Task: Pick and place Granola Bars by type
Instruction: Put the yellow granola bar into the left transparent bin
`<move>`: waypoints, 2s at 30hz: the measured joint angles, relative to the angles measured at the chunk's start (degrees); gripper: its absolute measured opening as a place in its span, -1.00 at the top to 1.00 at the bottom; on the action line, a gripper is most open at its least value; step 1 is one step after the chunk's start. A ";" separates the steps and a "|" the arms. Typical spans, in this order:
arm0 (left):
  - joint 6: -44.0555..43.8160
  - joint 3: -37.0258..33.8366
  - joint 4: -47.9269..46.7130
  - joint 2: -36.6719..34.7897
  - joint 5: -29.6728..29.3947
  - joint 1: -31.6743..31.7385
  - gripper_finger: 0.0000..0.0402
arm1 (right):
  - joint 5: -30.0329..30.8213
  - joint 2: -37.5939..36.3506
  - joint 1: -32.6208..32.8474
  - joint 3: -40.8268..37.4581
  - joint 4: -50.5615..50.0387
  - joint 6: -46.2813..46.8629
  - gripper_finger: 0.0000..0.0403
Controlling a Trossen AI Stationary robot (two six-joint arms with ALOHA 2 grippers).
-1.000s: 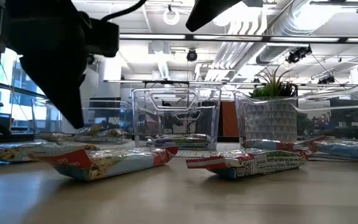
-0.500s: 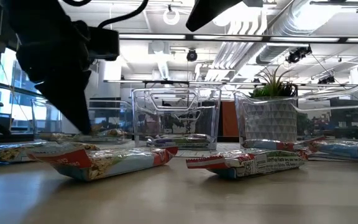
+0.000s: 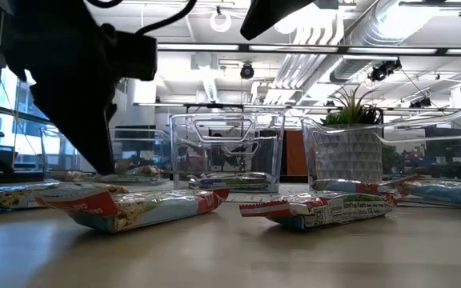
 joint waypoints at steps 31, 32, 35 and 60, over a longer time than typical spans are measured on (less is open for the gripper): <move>-8.99 0.00 -6.33 -0.04 2.61 -0.04 0.26 | 0.01 0.02 0.00 -0.09 0.62 2.98 1.00; -8.78 0.00 -6.27 -0.04 2.59 -0.04 0.26 | 0.01 0.02 0.00 -0.09 0.96 3.02 1.00; -8.72 0.00 -5.88 -0.04 2.92 -0.04 0.26 | 0.01 0.02 0.00 -0.09 2.27 2.99 1.00; -15.01 0.09 -3.00 -0.07 2.44 -0.07 0.06 | 5.91 0.02 0.00 -0.09 6.08 2.58 1.00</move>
